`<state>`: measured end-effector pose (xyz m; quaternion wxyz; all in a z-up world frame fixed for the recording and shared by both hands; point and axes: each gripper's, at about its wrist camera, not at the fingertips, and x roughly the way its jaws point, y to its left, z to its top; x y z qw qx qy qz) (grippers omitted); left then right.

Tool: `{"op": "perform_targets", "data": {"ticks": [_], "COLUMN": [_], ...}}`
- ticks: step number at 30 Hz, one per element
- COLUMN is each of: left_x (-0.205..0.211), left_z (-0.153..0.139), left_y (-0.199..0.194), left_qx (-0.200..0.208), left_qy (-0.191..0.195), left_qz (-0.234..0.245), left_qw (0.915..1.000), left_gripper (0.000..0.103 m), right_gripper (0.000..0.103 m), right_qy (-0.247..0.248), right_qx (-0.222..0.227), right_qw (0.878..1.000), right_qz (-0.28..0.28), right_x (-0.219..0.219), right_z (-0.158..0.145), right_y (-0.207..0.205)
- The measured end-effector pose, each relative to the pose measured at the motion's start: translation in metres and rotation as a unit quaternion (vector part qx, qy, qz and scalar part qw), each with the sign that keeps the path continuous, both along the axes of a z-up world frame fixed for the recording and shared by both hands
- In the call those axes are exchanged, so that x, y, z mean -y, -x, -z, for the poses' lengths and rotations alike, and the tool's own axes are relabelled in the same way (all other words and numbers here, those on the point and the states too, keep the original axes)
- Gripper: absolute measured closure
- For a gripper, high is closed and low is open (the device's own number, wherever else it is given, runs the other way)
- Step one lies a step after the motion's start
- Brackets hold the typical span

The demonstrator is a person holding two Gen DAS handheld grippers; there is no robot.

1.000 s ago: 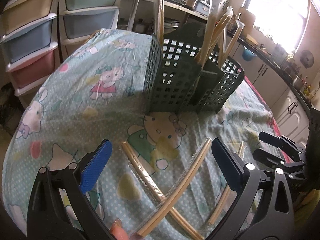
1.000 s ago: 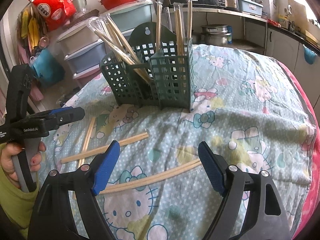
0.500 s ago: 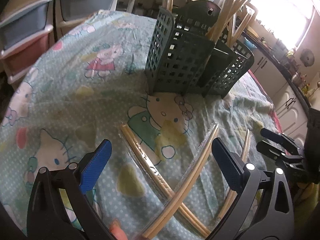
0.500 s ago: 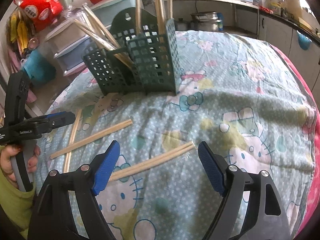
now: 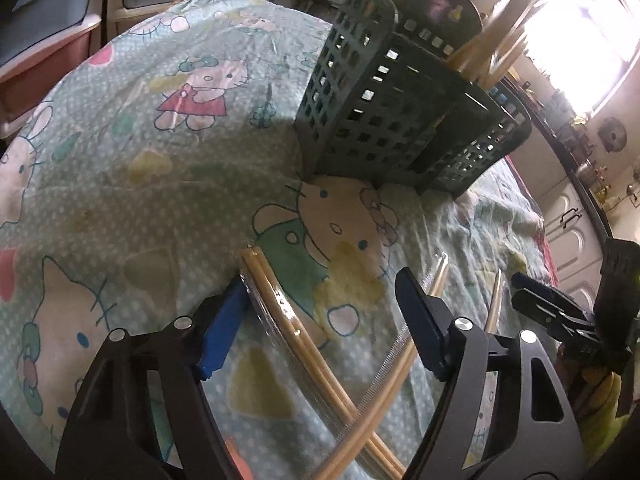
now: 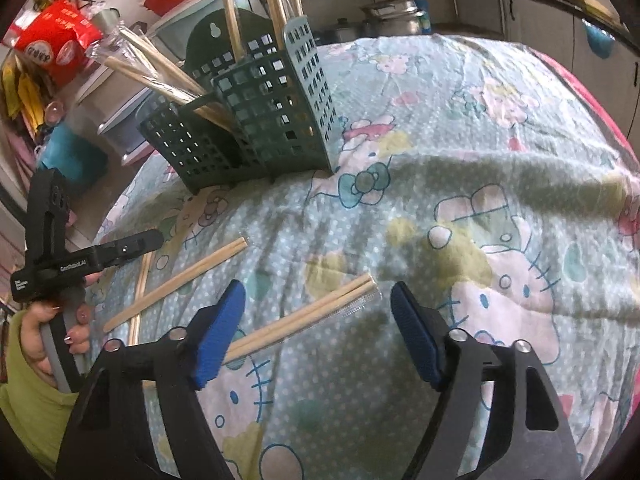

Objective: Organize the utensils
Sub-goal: 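Grasp a wrapped chopstick with the right tool while the left tool grasps another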

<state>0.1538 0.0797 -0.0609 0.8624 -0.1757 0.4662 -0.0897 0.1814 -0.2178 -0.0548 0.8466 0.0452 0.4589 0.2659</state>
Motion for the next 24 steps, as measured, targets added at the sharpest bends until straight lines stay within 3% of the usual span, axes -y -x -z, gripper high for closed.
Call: {"op": "perform_targets", "data": {"ticks": [9,11,14,19,24], "left_x": [-0.005,-0.004,-0.006,-0.013,-0.020], "left_z": [0.001,0.001,0.002,0.004,0.005], "left_y": [-0.010,-0.011,-0.013,-0.014,-0.014], "left_qx": [0.002,0.004,0.007,0.005,0.002], "left_qy": [-0.004,-0.015,-0.027,-0.036,-0.035], "left_qz": [-0.007,-0.009,-0.013,-0.024,-0.035], "left_qw": [1.0000,0.9998,0.9995,0.9991,0.9988], "left_gripper": [0.041,0.049,0.057,0.075,0.089], "right_gripper": [0.039,0.040,0.051,0.087,0.093], "right_qy": [0.003,0.000,0.007,0.002,-0.013], "right_qx": [-0.022,-0.023,-0.020,-0.021,-0.022], "right_qw": [1.000,1.000,0.999,0.999,0.999], "right_qz": [0.010,0.016,0.028,0.048,0.041], "right_x": [-0.004,-0.003,-0.004,0.003,0.006], "right_z": [0.010,0.011,0.011,0.012,0.010], "right_y": [-0.009,-0.011,-0.012,-0.015,-0.014]}}
